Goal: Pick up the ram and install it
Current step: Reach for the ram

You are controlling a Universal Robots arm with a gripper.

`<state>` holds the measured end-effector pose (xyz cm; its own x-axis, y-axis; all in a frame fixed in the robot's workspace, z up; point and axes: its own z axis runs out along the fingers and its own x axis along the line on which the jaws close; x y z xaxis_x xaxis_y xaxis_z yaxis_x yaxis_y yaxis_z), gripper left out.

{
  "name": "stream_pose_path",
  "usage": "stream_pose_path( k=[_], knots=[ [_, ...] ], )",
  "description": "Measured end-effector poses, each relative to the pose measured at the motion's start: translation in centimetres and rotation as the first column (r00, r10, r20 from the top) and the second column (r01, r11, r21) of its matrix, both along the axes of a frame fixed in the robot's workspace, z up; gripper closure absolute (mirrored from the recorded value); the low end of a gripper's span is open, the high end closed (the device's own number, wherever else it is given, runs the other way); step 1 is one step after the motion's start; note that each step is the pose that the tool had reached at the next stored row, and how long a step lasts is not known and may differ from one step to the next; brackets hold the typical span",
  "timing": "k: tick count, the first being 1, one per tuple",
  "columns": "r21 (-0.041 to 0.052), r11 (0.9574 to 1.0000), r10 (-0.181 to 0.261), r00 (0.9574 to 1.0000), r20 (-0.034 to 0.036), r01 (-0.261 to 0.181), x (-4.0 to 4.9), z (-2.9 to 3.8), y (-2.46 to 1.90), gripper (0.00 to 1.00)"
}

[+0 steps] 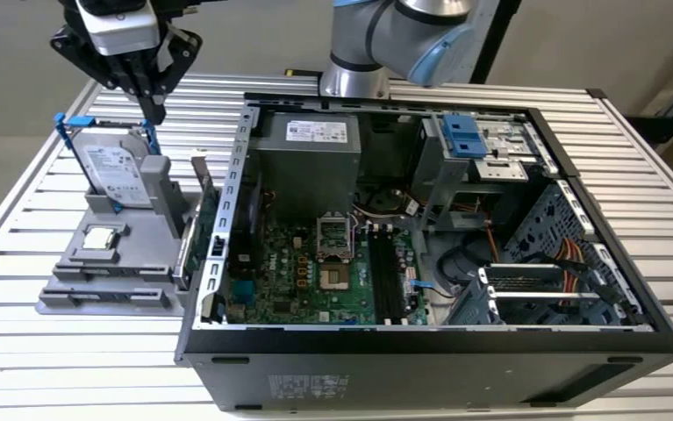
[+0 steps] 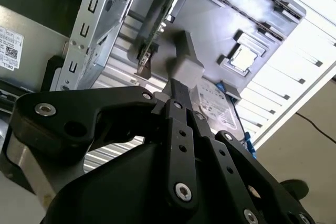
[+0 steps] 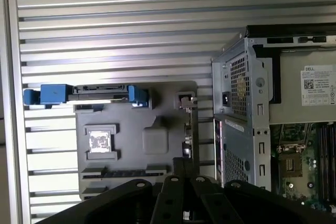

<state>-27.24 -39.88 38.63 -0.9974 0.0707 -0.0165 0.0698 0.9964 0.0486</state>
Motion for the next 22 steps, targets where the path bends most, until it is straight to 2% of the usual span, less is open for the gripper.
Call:
stream_pose_path(
  k=[22],
  knots=[
    [0.0000,1.0000,0.001,1.0000,-0.0002,-0.001,-2.23,-0.05,0.00,1.00]
  ],
)
